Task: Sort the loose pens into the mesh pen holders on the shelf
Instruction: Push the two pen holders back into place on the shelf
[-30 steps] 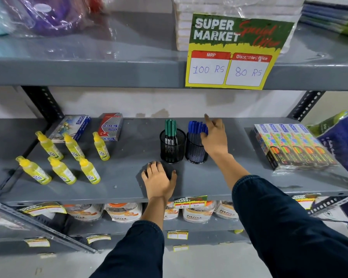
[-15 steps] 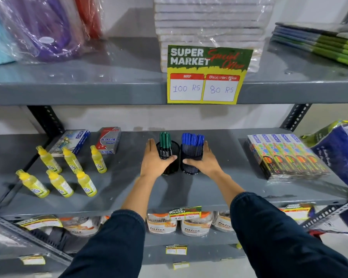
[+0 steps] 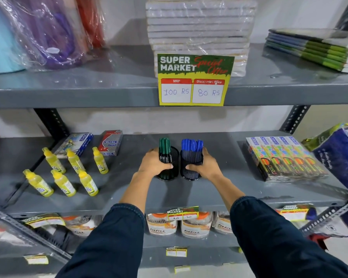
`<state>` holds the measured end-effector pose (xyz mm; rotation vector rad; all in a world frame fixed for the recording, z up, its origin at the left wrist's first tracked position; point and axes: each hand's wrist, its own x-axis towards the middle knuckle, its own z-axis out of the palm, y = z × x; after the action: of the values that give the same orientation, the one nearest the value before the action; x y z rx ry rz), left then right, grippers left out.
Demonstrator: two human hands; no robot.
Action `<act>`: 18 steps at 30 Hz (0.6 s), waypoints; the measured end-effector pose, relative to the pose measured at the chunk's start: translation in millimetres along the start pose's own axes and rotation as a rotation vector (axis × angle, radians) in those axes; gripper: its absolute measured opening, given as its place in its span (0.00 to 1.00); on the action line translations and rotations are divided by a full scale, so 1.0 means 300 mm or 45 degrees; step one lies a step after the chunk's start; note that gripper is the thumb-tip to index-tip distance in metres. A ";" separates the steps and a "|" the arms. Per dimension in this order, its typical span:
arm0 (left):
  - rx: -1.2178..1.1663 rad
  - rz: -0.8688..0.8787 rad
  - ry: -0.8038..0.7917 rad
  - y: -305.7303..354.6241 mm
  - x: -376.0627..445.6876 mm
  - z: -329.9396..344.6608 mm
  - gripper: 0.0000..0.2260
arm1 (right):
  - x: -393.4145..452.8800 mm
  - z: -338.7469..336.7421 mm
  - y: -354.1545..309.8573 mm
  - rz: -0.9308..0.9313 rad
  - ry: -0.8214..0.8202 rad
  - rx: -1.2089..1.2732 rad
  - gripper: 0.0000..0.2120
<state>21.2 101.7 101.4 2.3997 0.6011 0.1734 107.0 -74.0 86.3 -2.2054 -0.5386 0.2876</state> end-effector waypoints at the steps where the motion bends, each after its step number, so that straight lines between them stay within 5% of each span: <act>1: 0.001 0.000 0.003 0.001 -0.017 0.001 0.23 | -0.016 -0.003 0.000 0.004 -0.001 0.002 0.33; 18: 0.008 0.023 -0.028 0.000 -0.271 -0.008 0.29 | -0.271 -0.007 0.002 0.070 -0.027 0.069 0.34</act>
<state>-51.6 65.5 105.6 2.4103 0.5703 0.1527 36.2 -114.0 88.9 -2.1696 -0.4768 0.3514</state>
